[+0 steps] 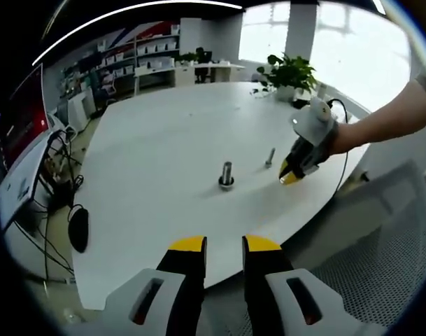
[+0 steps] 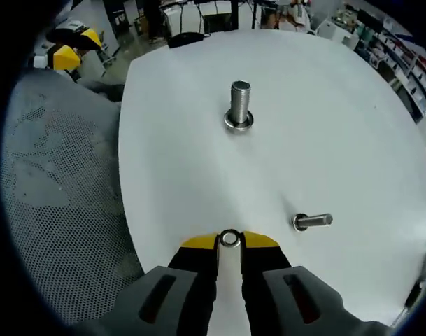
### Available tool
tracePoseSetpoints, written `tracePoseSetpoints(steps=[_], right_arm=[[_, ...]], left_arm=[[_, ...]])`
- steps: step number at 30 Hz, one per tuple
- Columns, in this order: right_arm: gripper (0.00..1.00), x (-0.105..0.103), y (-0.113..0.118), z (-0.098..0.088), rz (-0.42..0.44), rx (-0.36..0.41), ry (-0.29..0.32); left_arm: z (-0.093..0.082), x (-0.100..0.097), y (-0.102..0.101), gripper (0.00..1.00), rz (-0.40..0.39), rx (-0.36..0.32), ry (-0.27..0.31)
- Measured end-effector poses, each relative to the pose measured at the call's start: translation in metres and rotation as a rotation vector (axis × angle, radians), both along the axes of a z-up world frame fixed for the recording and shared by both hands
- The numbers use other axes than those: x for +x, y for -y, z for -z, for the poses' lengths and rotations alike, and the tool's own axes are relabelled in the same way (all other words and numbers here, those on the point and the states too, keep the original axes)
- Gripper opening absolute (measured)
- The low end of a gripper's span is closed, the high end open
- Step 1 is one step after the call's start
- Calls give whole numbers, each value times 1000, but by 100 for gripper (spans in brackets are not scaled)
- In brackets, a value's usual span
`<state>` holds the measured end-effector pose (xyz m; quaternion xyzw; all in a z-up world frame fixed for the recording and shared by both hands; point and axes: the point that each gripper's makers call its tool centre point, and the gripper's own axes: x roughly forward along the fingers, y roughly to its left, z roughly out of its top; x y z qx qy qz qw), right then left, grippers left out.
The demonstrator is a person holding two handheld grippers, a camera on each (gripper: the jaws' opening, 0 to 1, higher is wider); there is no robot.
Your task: Place the washer onto the threaded stud by aligning its center hole with the stud, sliding it down to the base, and recovering from edge contact or off-axis alignment until the washer reaches the visible bottom stop.
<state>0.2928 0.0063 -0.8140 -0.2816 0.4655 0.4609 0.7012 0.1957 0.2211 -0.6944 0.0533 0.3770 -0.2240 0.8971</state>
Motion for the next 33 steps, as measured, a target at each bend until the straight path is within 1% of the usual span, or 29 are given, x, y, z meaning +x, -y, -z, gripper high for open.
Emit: tracePoseSetpoints(steps=[1, 2, 5, 8, 13, 16, 18, 20, 23, 27, 29, 31, 33], right_arm=[[13, 1, 0, -1, 14, 9, -2], [13, 5, 4, -3, 49, 28, -10], [13, 13, 14, -6, 80, 38, -6], [13, 18, 23, -10, 104, 50, -9], [13, 25, 28, -21, 119, 71, 10], [13, 26, 28, -28, 113, 81, 26], [13, 28, 26, -35, 108, 106, 39], [13, 29, 26, -39, 93, 109, 58], [13, 37, 27, -44, 76, 108, 85], [13, 46, 23, -53, 59, 118, 119], [13, 48, 21, -55, 38, 112, 125], [13, 51, 19, -56, -4, 95, 156], [13, 53, 18, -53, -11, 89, 157]], left_arm=[[-1, 0, -1, 18, -6, -2, 4], [-3, 1, -1, 18, -13, -14, 8], [-1, 1, -1, 18, -9, -12, 4], [1, 1, 0, 18, -6, -5, -4], [-1, 2, -2, 18, -19, -14, 5], [0, 1, -2, 18, -25, -17, -6], [-1, 2, -3, 18, -25, -5, 5], [-2, 3, -3, 18, -31, -16, 9], [1, 1, -3, 18, -20, -4, -6], [1, 1, -2, 18, -17, 5, -4], [1, 0, -2, 18, -24, 0, -7], [1, 0, -2, 18, -24, 5, -10], [3, 0, -2, 18, -21, 13, -12]])
